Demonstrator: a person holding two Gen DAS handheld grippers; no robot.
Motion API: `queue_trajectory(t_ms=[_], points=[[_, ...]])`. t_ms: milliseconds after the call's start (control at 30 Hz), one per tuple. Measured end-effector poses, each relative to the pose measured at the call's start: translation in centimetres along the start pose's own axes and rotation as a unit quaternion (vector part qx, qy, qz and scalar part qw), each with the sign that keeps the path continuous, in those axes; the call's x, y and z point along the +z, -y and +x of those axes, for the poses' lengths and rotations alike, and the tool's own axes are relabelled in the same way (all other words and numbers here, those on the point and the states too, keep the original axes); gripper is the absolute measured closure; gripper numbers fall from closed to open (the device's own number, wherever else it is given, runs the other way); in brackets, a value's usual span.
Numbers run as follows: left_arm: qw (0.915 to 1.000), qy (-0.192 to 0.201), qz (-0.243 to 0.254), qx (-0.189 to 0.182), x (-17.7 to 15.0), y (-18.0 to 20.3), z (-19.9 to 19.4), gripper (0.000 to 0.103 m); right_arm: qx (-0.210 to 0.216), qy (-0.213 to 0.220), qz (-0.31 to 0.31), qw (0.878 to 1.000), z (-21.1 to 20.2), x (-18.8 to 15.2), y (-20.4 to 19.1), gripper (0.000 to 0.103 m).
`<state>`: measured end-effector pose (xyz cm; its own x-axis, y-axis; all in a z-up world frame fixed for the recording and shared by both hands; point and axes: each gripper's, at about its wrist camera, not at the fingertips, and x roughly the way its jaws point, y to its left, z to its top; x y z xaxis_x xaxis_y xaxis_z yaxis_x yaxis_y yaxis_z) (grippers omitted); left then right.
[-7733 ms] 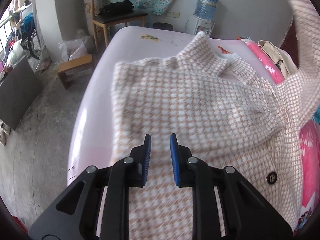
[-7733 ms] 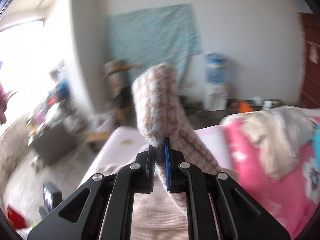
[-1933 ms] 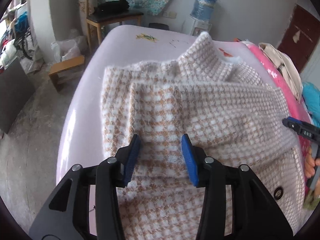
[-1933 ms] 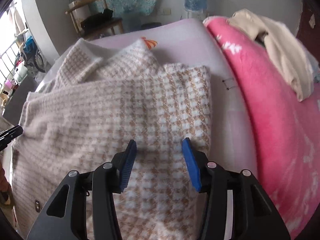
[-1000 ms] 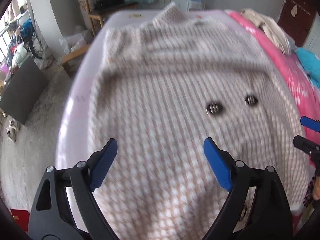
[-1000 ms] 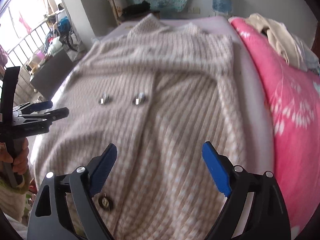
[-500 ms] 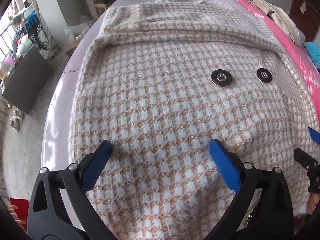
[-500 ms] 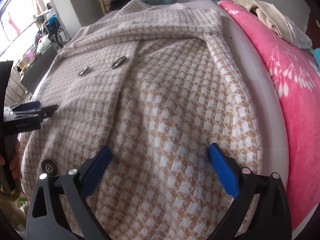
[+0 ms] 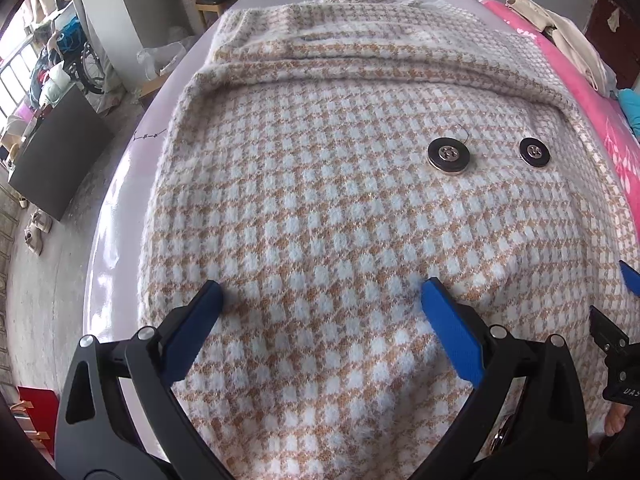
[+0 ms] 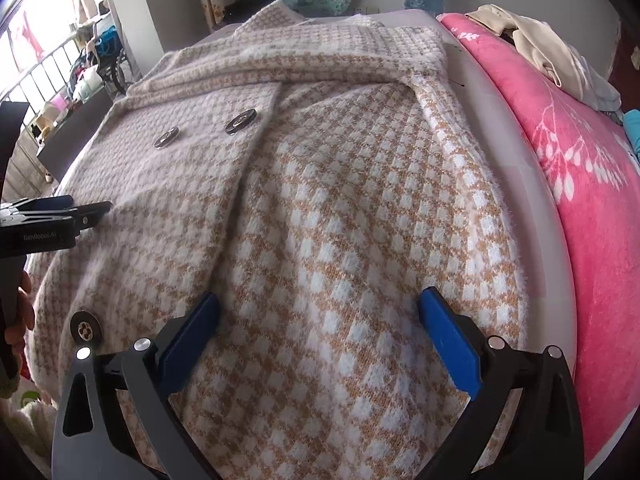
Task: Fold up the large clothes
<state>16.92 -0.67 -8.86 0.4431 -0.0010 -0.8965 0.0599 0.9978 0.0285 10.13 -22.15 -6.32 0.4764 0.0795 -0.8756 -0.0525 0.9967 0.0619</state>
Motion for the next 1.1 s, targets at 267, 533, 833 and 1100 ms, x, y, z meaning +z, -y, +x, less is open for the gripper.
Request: queue_trajectory(t_ms=[267,533,833,1100], points=[[1.0000,0.008,-0.001,-0.002,-0.3,-0.4,-0.2,0.006,0.024,0.005,0.012,1.000,-0.2,0.0,0.7,0.006],[0.9998,0.016,0.010,-0.008,-1.1,-0.9,-0.6,0.006,0.035,0.004,0.011,0.999,-0.3,0.0,0.9,0.006],[0.9990,0.030,0.026,-0.021,-1.7,-1.5,-1.1,0.006,0.028,-0.004,-0.003,1.000,-2.5,-0.6,1.4,0.006],[0.9980,0.046,0.035,-0.026,-2.0,-1.7,-1.3,0.006,-0.002,0.015,0.009,1.000,-6.8,-2.9,4.2,0.006]])
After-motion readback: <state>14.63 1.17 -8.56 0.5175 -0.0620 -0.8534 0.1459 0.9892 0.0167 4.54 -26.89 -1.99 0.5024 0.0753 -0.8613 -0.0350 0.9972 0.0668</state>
